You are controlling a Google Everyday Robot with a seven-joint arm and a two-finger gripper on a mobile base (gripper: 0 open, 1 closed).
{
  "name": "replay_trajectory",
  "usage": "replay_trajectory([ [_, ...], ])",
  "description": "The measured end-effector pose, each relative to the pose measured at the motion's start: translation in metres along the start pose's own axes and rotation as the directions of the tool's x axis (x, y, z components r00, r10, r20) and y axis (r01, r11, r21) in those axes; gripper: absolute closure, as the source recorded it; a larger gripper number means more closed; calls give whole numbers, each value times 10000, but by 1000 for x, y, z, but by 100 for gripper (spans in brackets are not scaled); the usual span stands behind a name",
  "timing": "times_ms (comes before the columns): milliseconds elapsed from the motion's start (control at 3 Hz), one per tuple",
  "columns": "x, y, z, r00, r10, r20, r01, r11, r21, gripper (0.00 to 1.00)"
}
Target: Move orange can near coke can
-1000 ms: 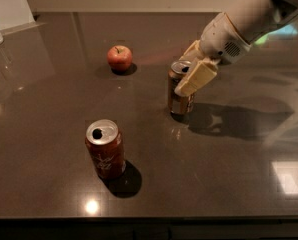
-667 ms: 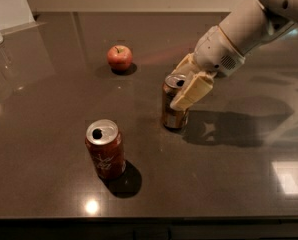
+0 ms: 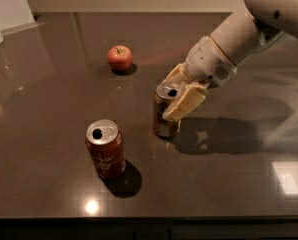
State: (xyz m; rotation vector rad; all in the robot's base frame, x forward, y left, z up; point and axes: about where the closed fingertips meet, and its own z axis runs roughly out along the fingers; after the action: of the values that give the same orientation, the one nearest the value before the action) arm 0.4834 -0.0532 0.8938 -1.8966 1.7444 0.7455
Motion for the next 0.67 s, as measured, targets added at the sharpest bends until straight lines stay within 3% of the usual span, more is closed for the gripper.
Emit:
replay_trajectory([
  [667, -20, 27, 14, 9972, -645, 386, 668, 9958, -622, 100],
])
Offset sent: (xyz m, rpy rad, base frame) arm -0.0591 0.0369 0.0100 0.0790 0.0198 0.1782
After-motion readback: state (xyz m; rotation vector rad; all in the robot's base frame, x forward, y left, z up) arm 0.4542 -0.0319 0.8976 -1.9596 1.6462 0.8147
